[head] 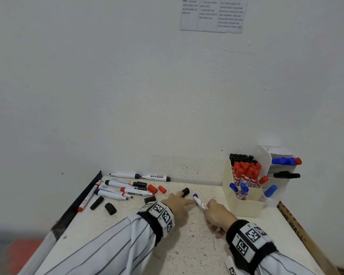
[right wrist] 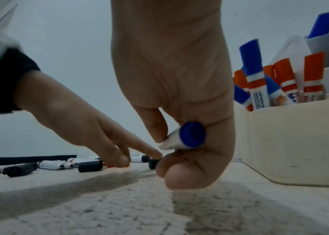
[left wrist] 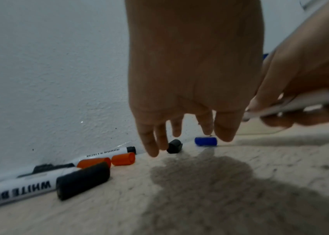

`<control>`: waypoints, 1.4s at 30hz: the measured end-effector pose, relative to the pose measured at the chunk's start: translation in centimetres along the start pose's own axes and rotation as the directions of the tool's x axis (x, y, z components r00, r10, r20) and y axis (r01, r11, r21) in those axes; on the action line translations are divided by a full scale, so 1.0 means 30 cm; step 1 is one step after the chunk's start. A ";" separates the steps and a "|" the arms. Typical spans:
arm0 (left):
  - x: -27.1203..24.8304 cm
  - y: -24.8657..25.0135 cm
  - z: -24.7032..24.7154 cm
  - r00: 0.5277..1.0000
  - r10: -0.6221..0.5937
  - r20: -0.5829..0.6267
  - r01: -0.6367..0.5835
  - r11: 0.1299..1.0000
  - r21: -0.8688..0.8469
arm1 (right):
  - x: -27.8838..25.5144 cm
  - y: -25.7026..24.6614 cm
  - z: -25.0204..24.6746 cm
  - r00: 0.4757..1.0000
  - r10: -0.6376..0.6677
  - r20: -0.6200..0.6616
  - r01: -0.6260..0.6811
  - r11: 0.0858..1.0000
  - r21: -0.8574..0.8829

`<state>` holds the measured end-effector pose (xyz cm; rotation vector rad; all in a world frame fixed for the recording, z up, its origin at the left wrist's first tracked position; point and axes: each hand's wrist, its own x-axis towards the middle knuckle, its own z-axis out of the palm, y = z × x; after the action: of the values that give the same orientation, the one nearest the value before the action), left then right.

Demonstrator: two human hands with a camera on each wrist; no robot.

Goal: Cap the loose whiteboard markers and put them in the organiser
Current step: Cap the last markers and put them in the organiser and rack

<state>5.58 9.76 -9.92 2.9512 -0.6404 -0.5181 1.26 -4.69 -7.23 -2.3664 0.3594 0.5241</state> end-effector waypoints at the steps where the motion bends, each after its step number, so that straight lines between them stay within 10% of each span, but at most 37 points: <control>1: 0.017 -0.003 0.001 1.000 0.014 0.027 -0.016 0.998 0.065 | -0.005 0.004 -0.005 1.000 -0.001 -0.005 0.002 1.000 0.006; 30: 0.285 0.262 0.002 0.964 0.252 -0.086 -0.240 0.962 0.128 | 0.033 0.138 -0.105 0.970 -0.007 -0.242 0.029 0.996 0.088; 42: 0.223 0.231 -0.004 0.984 0.069 -0.164 -0.100 0.976 -0.191 | 0.034 0.148 -0.099 0.980 -0.010 -0.200 0.022 0.998 0.059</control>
<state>8.65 0.66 -10.86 2.7293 -0.6523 -0.3172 1.26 -10.04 -8.14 -2.3664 0.4398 0.2644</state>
